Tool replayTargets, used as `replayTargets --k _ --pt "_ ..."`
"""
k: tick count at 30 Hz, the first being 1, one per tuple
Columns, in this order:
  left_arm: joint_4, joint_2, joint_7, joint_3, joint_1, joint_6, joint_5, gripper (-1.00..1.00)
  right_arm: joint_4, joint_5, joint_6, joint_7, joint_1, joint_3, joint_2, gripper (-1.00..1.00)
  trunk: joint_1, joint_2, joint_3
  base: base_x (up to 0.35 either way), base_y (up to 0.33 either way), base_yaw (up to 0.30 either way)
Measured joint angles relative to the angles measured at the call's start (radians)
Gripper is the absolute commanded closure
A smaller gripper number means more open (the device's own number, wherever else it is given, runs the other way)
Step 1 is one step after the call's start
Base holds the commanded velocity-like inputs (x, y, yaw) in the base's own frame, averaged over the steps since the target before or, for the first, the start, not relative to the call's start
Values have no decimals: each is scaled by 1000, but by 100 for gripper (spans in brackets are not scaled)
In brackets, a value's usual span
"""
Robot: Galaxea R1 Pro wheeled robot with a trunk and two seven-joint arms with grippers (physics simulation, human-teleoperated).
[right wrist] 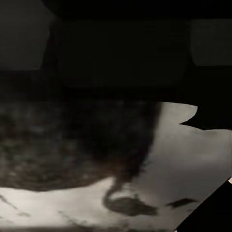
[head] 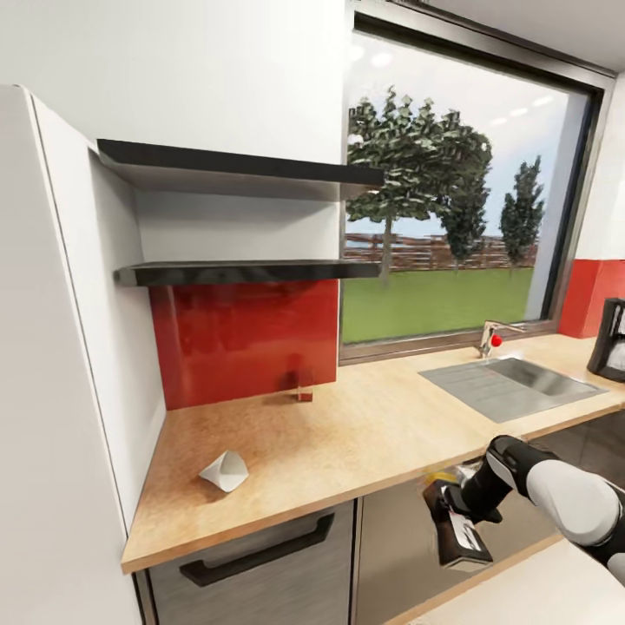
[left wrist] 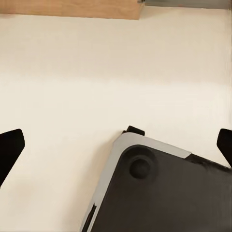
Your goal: Set up a coffee station on the kitchen countertop: keep the coffee maker on the countertop, move the bottle of coffee from the kitchen shelf to the counter next to the coffee maker, place a paper coffee filter on top of the coffee maker, put the saucer next to the coffee maker with the coffee cup on the saucer, and place the electric kettle next to the coffee maker.
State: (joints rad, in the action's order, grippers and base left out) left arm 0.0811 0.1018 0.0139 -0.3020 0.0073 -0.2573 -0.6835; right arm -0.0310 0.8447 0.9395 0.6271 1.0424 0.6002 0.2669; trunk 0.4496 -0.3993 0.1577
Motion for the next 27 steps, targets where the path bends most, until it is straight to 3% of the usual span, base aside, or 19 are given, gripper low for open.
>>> replayTargets --k 3,4,5,6,8,9,11,12,13,14,15,16,17,18,19,21,22,25,27 --pt "17 0 0 0 0 -2 0 -100 1 1 -41 -18 -45 -3 9 100 0 0 3 0 0 -232" --pt "22 -1 0 1 0 -13 0 -100 1 -5 -61 -51 -71 5 18 100 0 0 5 0 0 -228" --pt "24 -2 0 1 0 -25 -1 -100 1 10 -73 -60 -80 -16 21 100 0 0 6 0 0 -226" --pt "26 -2 0 1 0 -39 -1 -100 1 -4 -87 -76 -97 3 25 100 0 0 7 0 0 -219" --pt "27 -3 0 1 0 -64 -1 -100 0 1 -124 -95 -127 -5 28 100 0 0 9 0 0 -188" --pt "28 -3 0 1 0 -80 -2 -100 -1 -9 -158 -110 -161 10 29 100 0 0 10 0 0 -104" --pt "33 -3 0 3 1 -104 -10 -100 -1 -5 -221 -121 -220 -3 28 100 0 0 11 0 0 -50" --pt "43 -3 1 4 1 -109 -13 -100 -1 -13 -285 -125 -267 11 26 100 0 0 11 0 0 -22" --pt "47 -4 1 5 1 -110 -14 -100 -1 -3 -315 -126 -290 -15 26 100 0 0 11 0 0 -17" --pt "52 -5 1 6 0 -111 -15 -100 -2 -13 -370 -127 -326 9 24 100 0 0 11 0 0 -9" --pt "58 -11 1 7 0 -112 -16 -100 -4 -11 -449 -133 -383 9 21 100 0 0 12 0 0 -6" --pt "60 -17 1 7 0 -110 -16 -100 -2 -5 -498 -141 -428 -14 19 100 0 0 11 0 0 -5" --pt "60 -21 0 7 0 -109 -16 -100 -1 -8 -522 -146 -444 -6 19 100 0 0 12 18 0 -2" --pt "61 -32 0 5 0 -107 -14 -100 2 -15 -592 -166 -490 25 18 100 0 0 12 57 0 -1" --pt "61 -39 0 6 1 -105 -15 -100 -2 -5 -648 -179 -535 -16 17 100 0 0 11 99 0 -1" --pt "60 -54 0 6 0 -104 -14 -100 -1 -10 -792 -213 -602 9 16 100 0 -1 11 202 0 0" --pt "60 -59 0 6 0 -104 -13 -100 -2 -10 -820 -223 -617 -7 16 100 0 0 10 262 0 0" --pt "57 -84 1 5 0 -102 -8 -100 -2 -34 -920 -309 -665 5 14 100 0 0 7 302 0 -47" --pt "53 -105 1 3 0 -102 -6 -100 -1 -83 -957 -375 -686 7 12 100 -1 0 4 328 0 -122"
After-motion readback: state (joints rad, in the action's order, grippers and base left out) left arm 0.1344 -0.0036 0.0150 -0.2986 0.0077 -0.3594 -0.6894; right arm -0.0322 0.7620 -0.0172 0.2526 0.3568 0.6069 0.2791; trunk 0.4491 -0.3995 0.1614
